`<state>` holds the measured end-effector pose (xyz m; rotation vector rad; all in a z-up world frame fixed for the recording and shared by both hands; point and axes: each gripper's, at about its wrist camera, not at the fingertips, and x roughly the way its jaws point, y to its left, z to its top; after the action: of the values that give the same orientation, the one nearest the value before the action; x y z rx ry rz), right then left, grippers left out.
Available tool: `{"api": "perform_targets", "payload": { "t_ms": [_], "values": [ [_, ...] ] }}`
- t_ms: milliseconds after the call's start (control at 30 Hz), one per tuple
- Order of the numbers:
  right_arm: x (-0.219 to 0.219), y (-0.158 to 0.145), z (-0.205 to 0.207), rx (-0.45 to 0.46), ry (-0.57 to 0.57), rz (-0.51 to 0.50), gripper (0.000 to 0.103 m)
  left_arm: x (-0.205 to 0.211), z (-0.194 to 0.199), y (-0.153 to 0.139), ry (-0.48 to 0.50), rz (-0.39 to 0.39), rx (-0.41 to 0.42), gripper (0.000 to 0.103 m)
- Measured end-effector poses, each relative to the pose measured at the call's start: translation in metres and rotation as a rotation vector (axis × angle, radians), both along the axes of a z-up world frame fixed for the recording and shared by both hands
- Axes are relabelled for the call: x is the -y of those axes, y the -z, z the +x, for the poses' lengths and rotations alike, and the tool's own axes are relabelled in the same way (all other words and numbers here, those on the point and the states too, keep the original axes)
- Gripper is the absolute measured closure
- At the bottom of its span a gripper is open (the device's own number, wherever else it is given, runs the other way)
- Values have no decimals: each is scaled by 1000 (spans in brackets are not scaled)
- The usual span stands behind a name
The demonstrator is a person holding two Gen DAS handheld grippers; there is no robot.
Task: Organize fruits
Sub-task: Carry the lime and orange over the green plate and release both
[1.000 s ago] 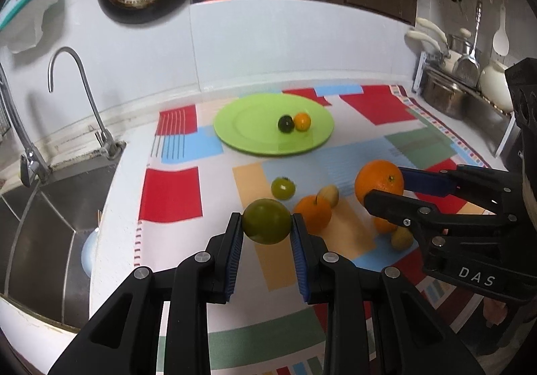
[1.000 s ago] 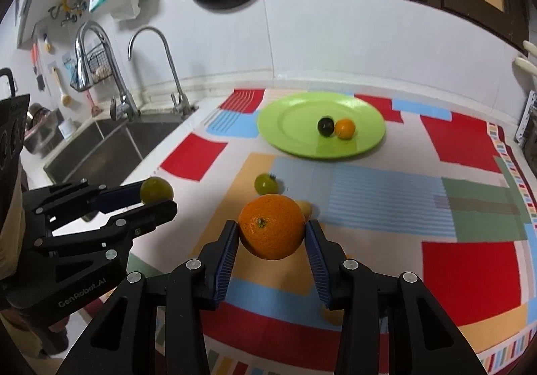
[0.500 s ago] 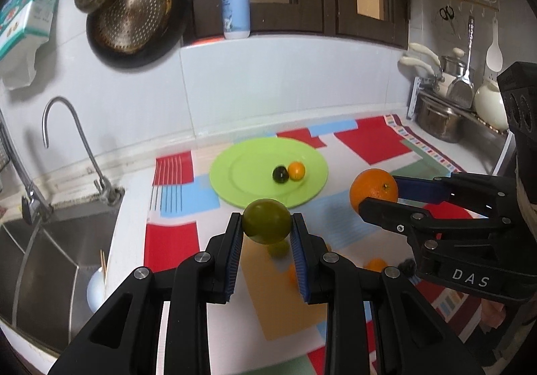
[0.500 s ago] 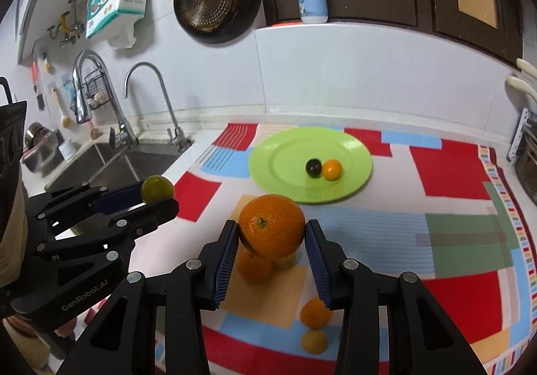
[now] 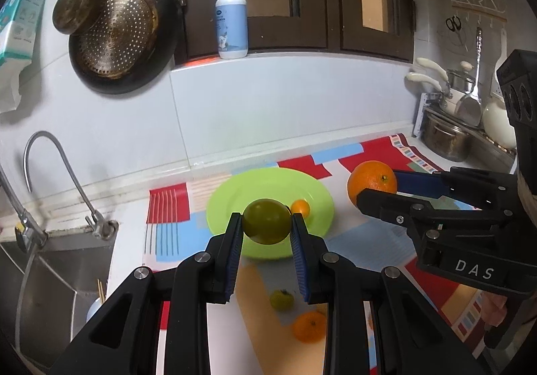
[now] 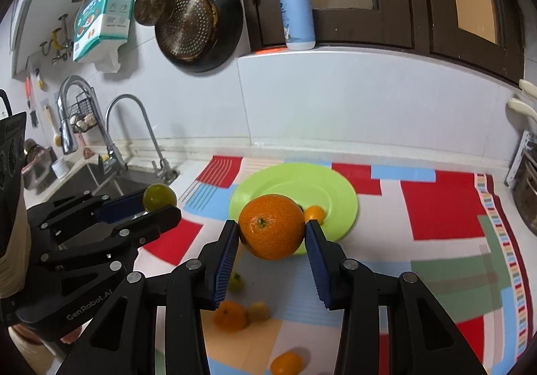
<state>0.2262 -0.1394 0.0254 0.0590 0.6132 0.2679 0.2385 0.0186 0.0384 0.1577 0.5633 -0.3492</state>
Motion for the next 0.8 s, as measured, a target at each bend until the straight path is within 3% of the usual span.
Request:
{"api": "perform_targets", "payload": {
  "t_ms": [367, 800],
  "values": [
    [-2, -4, 46, 4, -21, -14, 61, 6, 42, -3, -6, 11, 3, 74],
    [-2, 14, 105, -44, -37, -22, 61, 9, 107, 18, -2, 11, -62, 74]
  ]
}}
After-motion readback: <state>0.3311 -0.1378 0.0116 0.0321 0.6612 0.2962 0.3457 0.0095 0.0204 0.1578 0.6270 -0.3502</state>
